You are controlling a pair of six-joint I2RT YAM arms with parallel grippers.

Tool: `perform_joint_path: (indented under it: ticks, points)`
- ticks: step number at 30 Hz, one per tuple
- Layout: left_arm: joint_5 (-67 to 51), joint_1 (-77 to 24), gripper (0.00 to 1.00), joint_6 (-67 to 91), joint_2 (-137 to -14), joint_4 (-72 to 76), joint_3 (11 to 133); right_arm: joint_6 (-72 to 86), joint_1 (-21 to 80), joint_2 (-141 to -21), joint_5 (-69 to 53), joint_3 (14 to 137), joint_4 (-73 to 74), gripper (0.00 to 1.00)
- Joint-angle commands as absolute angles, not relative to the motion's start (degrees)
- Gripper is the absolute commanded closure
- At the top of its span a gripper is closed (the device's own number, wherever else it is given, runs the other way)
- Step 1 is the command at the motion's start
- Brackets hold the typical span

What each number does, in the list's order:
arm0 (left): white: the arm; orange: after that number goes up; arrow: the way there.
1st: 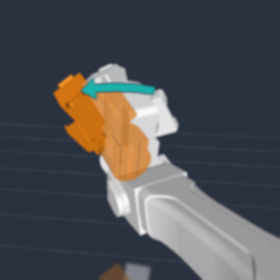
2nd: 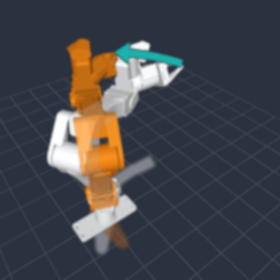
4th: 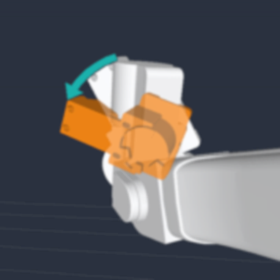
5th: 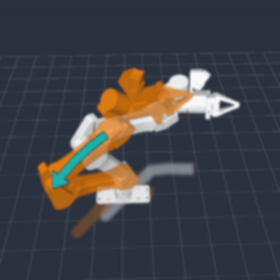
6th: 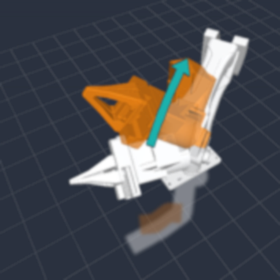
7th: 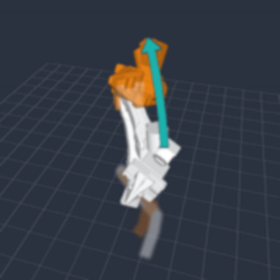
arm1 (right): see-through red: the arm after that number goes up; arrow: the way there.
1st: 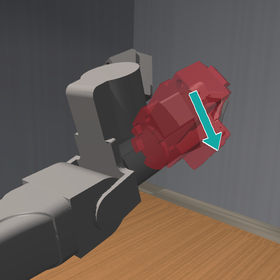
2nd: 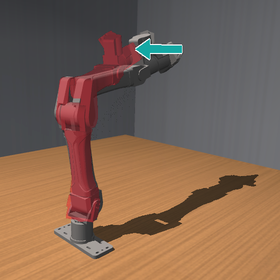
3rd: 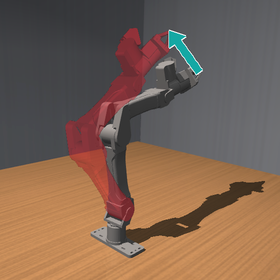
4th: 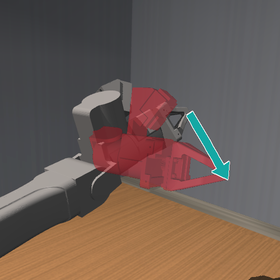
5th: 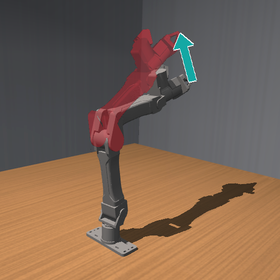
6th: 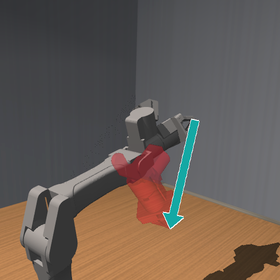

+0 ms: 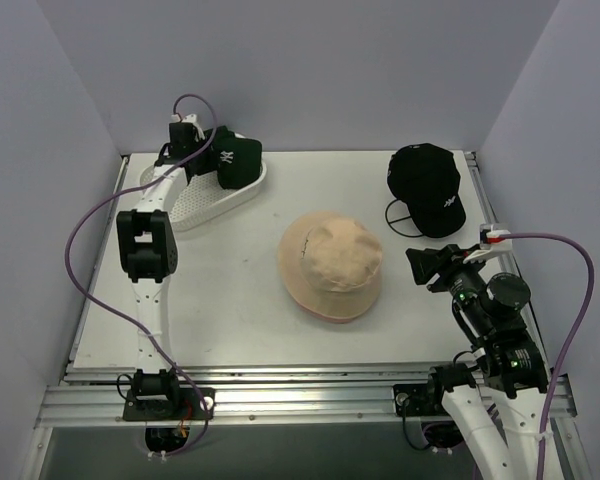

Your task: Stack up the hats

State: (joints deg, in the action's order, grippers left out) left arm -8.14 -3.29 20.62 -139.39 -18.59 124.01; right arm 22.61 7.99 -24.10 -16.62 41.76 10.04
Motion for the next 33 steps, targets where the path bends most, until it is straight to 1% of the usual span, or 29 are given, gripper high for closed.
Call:
perform_joint_path:
  ticks: [1, 2, 3, 5, 6, 12, 17, 20, 24, 27, 32, 33]
  points:
    - [-11.6, -2.0, 0.63, 21.4, -140.2, -11.8, 125.9, 22.1, 8.3, -23.7, -17.4, 41.3, 6.7, 0.57]
    - [-11.9, -2.1, 0.7, 21.4, -139.9, -11.1, 125.6, 22.1, 8.3, -23.8, -17.4, 41.4, 6.7, 0.57]
    - [-12.5, -2.1, 0.81, 21.4, -139.8, -9.9, 125.2, 22.1, 8.3, -24.0, -17.5, 41.3, 6.6, 0.57]
    - [-13.4, -2.1, 0.95, 21.2, -139.3, -8.7, 124.8, 22.1, 8.4, -24.0, -17.3, 41.2, 6.3, 0.57]
    - [-14.1, -2.0, 0.97, 21.2, -139.0, -8.5, 124.7, 22.1, 8.4, -23.9, -17.2, 41.2, 6.2, 0.57]
    - [-15.5, -2.2, 0.98, 20.1, -133.5, -7.5, 121.4, 22.5, 8.3, -24.8, -16.9, 41.7, 6.1, 0.57]
    - [-15.7, -2.4, 0.98, 18.5, -125.0, -6.2, 116.6, 24.7, 8.3, -25.5, -17.1, 44.3, 6.1, 0.56]
    - [-16.1, -2.5, 0.98, 18.0, -120.3, -6.3, 114.0, 26.0, 8.3, -26.5, -16.1, 46.0, 6.1, 0.54]
    - [-16.3, -2.6, 0.98, 18.1, -114.3, -5.7, 110.7, 27.9, 8.3, -32.3, -17.0, 49.8, 4.0, 0.51]
    - [-16.6, -3.1, 0.98, 19.1, -109.4, -5.1, 107.8, 29.4, 8.3, -38.0, -18.6, 52.5, 0.6, 0.46]
    - [-16.0, -6.3, 0.97, 21.2, -100.1, -4.0, 101.5, 32.7, 8.6, -47.0, -20.7, 58.7, -4.7, 0.41]
    - [-15.8, -7.1, 0.98, 21.4, -98.7, -3.8, 100.3, 33.3, 8.9, -49.5, -20.9, 59.7, -6.4, 0.38]
